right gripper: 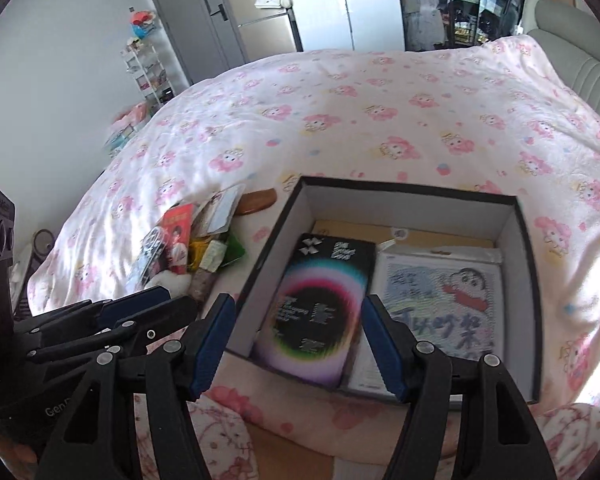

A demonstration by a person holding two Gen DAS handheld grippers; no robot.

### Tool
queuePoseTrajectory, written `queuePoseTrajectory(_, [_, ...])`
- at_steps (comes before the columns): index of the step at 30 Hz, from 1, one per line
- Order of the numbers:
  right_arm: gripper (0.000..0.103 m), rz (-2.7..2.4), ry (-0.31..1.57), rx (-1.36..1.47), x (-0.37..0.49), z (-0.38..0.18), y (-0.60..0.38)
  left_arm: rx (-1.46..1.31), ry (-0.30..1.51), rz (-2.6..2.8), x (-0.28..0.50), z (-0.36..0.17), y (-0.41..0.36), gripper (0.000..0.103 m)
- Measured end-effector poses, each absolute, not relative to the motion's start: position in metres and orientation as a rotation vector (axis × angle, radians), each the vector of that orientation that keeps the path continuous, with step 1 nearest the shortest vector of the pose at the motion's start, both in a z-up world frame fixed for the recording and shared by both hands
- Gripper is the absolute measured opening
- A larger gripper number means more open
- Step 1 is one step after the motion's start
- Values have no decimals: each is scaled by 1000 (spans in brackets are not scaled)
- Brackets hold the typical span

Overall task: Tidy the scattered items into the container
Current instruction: 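Withdraw the left gripper and move toward the scattered items, then grasp the clear phone case with the left gripper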

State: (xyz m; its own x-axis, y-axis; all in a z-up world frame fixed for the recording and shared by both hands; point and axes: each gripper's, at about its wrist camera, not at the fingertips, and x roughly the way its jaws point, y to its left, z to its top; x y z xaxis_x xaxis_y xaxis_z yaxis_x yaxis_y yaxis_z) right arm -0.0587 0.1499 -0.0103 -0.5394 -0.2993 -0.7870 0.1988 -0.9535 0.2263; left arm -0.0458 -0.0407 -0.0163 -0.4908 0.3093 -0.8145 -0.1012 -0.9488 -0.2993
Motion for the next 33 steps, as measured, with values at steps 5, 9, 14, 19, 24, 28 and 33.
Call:
queuePoseTrajectory(5, [60,-2431,-57,1330,-67,-23,89,-1482,-487,2562,-35,-32,-98,32])
queuePoseTrajectory(9, [60,-2326,-43,1258,-74,-20,44,-1485,-631,2611,-34,-37,-147,34])
queuePoseTrajectory(14, [58,-2278,-22,1289,-98,-34,8,-1560,-797,2664,-39,-58,-213,35])
queuePoseTrajectory(19, [58,-2181,-11,1424,-118,-74,-12,-1688,-895,2674,-49,-96,-274,35])
queuePoseTrajectory(24, [58,-2072,-37,1499,-137,-108,-47,-1766,-1081,2537,-75,-145,-309,35])
queuePoseTrajectory(28, [58,-2014,-21,1554,-151,-127,-83,-1890,-897,2593,-108,-166,-320,32])
queuePoseTrajectory(33, [58,-1991,-19,1568,-163,-135,-114,-1882,-875,2567,-139,-176,-330,34])
